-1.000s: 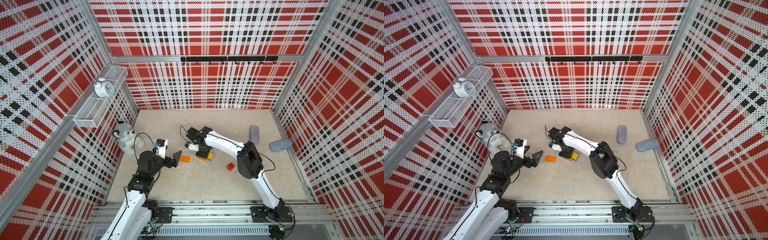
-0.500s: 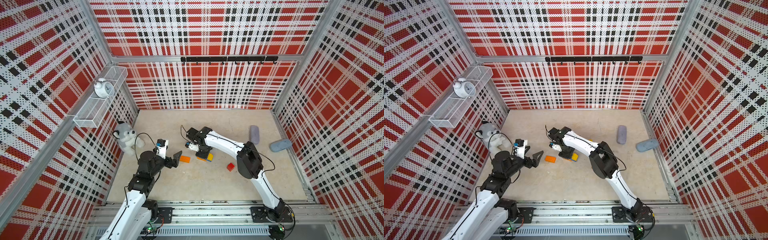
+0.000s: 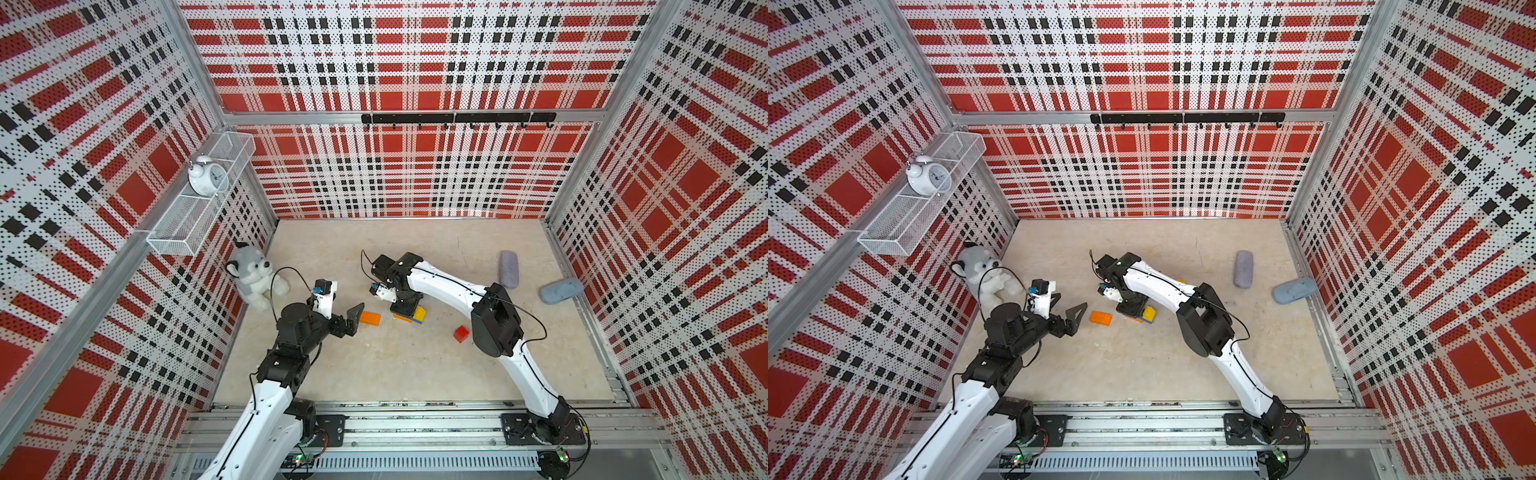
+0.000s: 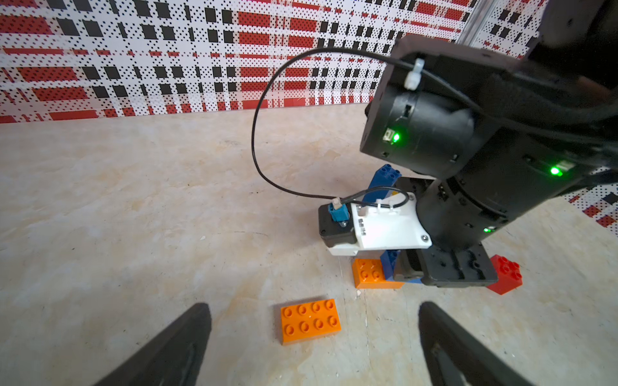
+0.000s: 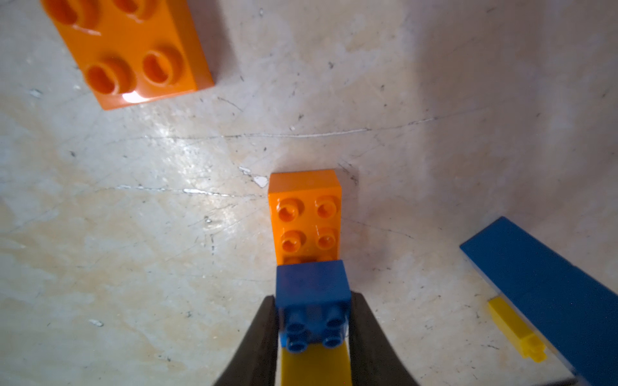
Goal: Assemble a fork with lego
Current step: Assemble the lego brick with the lego brick.
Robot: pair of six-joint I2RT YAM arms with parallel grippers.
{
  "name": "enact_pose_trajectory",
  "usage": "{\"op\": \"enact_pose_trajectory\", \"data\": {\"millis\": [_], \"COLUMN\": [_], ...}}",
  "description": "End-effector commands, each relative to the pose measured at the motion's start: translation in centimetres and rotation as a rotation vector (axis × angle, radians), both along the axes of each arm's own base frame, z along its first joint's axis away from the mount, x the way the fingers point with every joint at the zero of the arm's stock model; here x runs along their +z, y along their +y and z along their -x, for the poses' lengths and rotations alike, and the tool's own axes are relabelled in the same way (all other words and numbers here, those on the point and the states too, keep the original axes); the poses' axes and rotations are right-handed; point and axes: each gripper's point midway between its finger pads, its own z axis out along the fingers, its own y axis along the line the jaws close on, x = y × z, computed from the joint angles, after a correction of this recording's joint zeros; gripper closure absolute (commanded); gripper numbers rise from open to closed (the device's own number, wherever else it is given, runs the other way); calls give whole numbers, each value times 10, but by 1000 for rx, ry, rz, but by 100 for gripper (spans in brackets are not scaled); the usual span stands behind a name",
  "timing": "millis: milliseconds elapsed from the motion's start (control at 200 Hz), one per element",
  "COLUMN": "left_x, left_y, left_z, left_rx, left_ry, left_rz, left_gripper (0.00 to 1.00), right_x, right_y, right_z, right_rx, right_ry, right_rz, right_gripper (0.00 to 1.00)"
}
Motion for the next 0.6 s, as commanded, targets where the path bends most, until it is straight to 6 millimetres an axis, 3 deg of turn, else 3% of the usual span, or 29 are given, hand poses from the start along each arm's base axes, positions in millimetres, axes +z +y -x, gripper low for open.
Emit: {"op": "enact_pose_trajectory", "data": {"millis": [0,596], "left_x": [2,1], "left_y": [-2,-5], "left_z": [-1,-1], "left_rx": [-6,-23], "left_ry": [-24,-18], "left_rz": [-2,-1], "left_gripper": [2,1], "right_x": [-28,-78], "right_y": [2,-3], "right_z": [3,2], "right_rx": [10,-21], "right_ry": [55,98], "right_rz": [15,106], "right_gripper": [73,73]}}
